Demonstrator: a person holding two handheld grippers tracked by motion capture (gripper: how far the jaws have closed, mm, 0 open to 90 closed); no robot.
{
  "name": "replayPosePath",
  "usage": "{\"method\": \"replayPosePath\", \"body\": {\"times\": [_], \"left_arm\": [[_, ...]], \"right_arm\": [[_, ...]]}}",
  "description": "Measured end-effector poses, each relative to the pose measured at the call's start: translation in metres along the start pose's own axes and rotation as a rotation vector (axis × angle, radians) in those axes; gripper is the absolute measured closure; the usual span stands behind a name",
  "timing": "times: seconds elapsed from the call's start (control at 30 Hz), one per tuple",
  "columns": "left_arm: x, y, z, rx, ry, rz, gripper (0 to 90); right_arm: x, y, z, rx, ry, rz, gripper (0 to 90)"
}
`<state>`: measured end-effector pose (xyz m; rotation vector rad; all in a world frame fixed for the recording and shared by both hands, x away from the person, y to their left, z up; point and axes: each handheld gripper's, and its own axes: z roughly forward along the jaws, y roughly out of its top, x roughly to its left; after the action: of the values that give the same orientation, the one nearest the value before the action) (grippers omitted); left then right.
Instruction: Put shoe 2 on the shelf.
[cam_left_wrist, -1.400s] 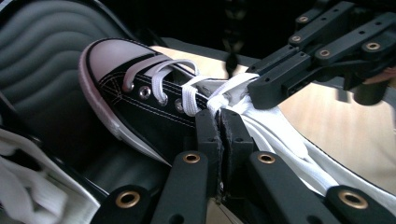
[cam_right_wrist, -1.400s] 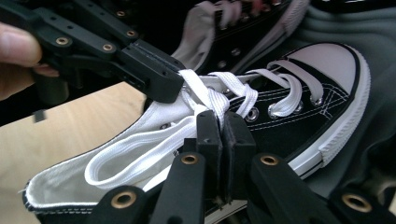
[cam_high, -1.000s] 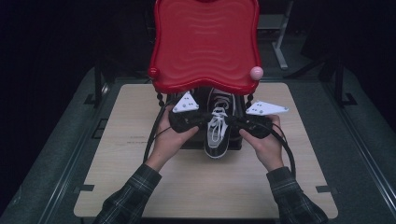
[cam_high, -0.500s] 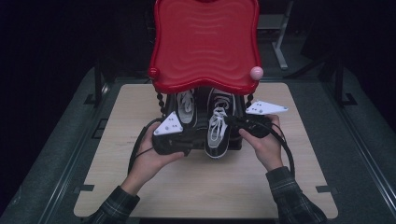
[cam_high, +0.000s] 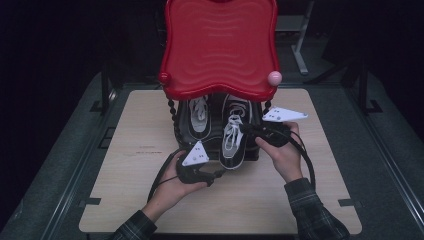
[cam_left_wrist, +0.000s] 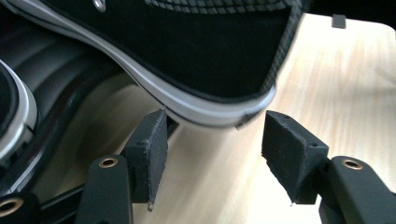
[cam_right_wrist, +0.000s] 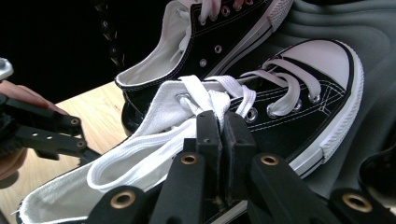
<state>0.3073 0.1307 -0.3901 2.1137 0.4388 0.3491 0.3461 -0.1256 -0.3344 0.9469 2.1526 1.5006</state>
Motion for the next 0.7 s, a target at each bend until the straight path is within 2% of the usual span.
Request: {"method": "replayPosePath", "body": {"times": [0.23,0.37,0.57,0.63,0.7], "left_arm": [[0.000,0.003,0.004,-0.007,-0.017,0.007,39.2],[0.001,0.002,0.006,-0.002,-0.022,0.000,39.3],[0.001,0.002,0.005,-0.005,-0.022,0.001,39.4],[0.000,0.003,0.005,-0.010,-0.022,-0.006,39.5],[0.001,0.003,0.005,-0.005,-0.020,-0.001,39.6]], "right_arm": [[-0.003,-0.001,-0.002,-0.004,-0.001,0.009,85.3],[-0.001,0.001,-0.008,-0.028,0.005,0.011,74.0],[0.005,-0.006,-0.039,-0.083,-0.003,0.020,60.2],[0.008,-0.017,-0.047,-0.068,-0.010,0.025,58.0],[0.010,-0.031,-0.048,-0.011,-0.027,0.007,54.5]]}}
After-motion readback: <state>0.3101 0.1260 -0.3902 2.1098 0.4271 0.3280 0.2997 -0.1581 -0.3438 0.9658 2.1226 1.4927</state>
